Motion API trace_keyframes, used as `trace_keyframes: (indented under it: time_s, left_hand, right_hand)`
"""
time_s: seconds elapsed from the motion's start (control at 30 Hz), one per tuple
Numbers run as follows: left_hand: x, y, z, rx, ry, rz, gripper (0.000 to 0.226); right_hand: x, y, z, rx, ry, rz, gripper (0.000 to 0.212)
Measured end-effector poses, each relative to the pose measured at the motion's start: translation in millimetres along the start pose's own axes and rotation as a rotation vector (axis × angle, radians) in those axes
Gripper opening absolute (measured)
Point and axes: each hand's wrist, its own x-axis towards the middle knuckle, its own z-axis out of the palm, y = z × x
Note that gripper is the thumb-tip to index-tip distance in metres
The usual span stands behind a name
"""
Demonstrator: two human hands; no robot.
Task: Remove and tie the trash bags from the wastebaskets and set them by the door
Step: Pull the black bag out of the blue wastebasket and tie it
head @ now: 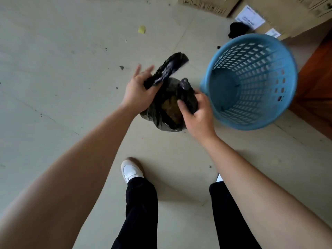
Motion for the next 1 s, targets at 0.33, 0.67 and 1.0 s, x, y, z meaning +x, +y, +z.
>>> trace_keyframes:
  time_s: [0.33,0.67,1.0]
  left_hand:
    - [-31.3,-31.7,8.7,-0.965,-0.15,-0.533,0.061]
    - [-44.5,-28.1,4.7,-0.49,-0.399,-0.211,0.049]
    - [-45.7,-17.6,6.6,-0.625,-0.433,-0.301,0.047]
  right_hand:
    - [12.0,4.9,-9.0,-0.065,-0.257,0.169,0.019]
    - [30.9,-12.4,0.0,-0.47,-0.653,-0.007,0.028]
    - [41.4,-21.5,-27.7,0.408,-0.571,0.482,0.056]
